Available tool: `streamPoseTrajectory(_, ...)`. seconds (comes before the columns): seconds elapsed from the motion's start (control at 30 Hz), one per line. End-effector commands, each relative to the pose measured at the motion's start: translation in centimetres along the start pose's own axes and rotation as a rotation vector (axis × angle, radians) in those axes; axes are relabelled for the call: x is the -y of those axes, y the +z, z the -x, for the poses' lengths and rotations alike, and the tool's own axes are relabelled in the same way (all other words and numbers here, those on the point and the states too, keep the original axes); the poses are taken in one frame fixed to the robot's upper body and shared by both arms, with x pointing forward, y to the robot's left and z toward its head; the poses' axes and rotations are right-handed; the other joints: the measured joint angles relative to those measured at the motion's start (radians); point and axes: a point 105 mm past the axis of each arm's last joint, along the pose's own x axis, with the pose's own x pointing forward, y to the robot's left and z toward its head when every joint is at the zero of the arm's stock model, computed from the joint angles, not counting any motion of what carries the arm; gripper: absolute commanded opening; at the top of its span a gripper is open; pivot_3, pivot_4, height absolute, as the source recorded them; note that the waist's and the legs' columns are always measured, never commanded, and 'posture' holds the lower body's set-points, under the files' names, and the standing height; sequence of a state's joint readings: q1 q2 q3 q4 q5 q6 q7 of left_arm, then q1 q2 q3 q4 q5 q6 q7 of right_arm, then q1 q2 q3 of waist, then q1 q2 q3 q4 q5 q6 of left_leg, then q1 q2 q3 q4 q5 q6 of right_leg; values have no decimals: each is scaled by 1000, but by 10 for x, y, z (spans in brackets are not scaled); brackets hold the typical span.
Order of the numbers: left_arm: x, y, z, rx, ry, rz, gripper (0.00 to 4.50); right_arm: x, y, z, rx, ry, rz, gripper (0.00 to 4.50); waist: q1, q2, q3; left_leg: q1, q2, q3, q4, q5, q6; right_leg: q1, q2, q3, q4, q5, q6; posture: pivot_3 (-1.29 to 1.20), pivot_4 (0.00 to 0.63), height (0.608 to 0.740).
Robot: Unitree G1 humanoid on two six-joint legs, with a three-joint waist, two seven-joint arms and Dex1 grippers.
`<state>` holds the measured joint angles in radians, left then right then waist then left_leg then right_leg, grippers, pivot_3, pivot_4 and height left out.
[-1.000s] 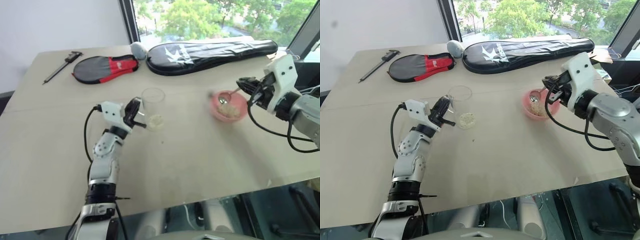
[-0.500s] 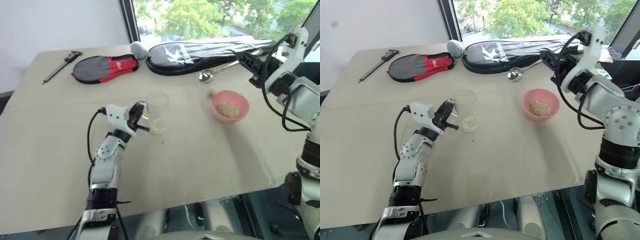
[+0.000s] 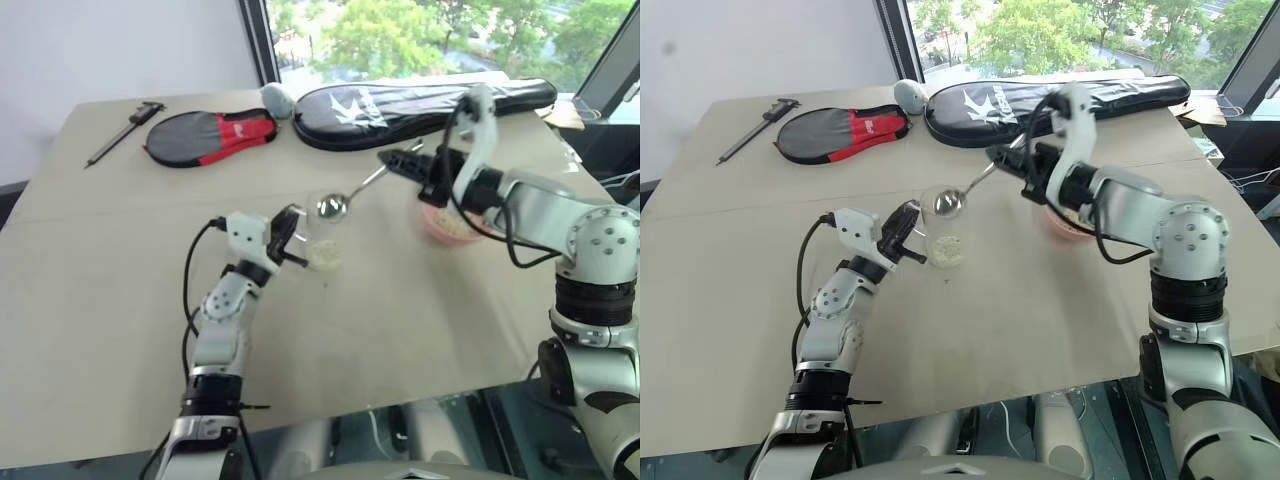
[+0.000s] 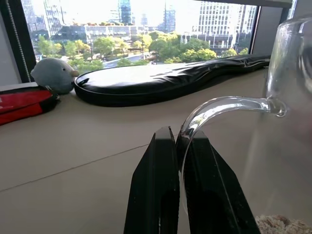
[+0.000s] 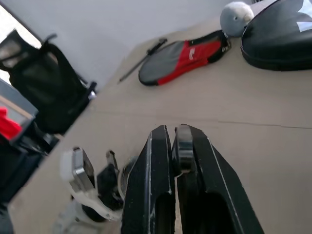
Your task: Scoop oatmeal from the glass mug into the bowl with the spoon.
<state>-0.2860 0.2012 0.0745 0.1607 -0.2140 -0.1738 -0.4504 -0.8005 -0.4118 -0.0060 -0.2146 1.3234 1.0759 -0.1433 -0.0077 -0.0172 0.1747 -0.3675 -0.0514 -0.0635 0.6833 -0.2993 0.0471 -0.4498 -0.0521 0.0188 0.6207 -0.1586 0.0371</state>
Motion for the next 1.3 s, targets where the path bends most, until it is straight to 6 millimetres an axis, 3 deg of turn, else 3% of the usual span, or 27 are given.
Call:
streamPoseTrajectory(0.03,-1,11,-6,77,0,-16,129,-8,5,-6,29,21,84,0,-1,0,0,0,0,0,0,0,0,0,0,0,0,0,0,0,150,740)
streamPoseTrajectory(0.1,-1,9,-8,87,-1,-6,129,-12,6,-11,43,39,112,0,-2,0,0,0,0,-1,0,0,0,0,1,0,1,0,0,0,150,740)
streamPoseTrajectory(0.13,-1,8,-8,90,-1,-3,0,-12,8,-13,53,38,122,561,-2,0,0,0,0,-1,0,0,0,0,1,0,1,0,0,0,150,740)
streamPoseTrajectory(0.23,3,6,-9,102,-21,-3,0,-10,13,-13,81,35,153,1545,-3,0,0,0,0,-1,0,0,0,0,2,-1,1,0,0,0,150,740)
streamPoseTrajectory(0.4,5,-1,-9,96,-32,5,0,1,27,-12,138,-17,209,4147,-3,0,0,0,0,-1,0,0,0,0,1,-1,1,0,0,0,150,740)
streamPoseTrajectory(0.53,6,-3,-6,94,-46,17,0,4,33,-12,173,-27,234,4147,-3,0,0,0,0,-1,0,0,0,0,1,-1,1,0,0,0,150,740)
streamPoseTrajectory(0.63,0,-2,-1,93,-23,-29,922,3,36,-11,196,-23,235,4209,-5,0,0,0,0,-1,0,0,0,0,1,-1,1,0,0,0,150,740)
streamPoseTrajectory(0.73,-6,-7,6,59,2,-80,2299,0,38,-11,224,-2,238,4209,-5,0,0,1,0,-1,0,0,0,0,1,0,1,0,0,0,150,740)
streamPoseTrajectory(0.9,-4,-1,25,56,-28,-91,2299,-7,42,-5,292,50,314,4209,-7,0,0,1,0,-1,-1,0,0,0,1,0,1,0,0,0,150,740)
streamPoseTrajectory(1.1,-1,13,46,37,-69,-104,2299,5,32,11,329,47,385,4209,-5,1,0,0,0,-2,-1,0,0,0,-1,-1,0,0,0,0,150,740)
streamPoseTrajectory(1.17,1,12,74,-42,-98,-111,2299,30,5,32,316,-17,360,4209,-5,-1,-1,0,0,-2,-1,0,0,0,-1,-1,0,0,0,0,150,740)
streamPoseTrajectory(1.27,6,12,103,-119,-98,-50,2299,47,-27,56,273,-59,340,4209,-5,0,-1,3,1,-5,-8,-1,-1,2,-1,-3,-5,-1,0,0,150,740)
streamPoseTrajectory(1.3,10,13,112,-130,-104,-20,2567,51,-40,61,221,-64,324,4209,-4,2,1,2,0,-3,-9,-1,-1,1,-2,-2,-6,-1,0,0,150,740)
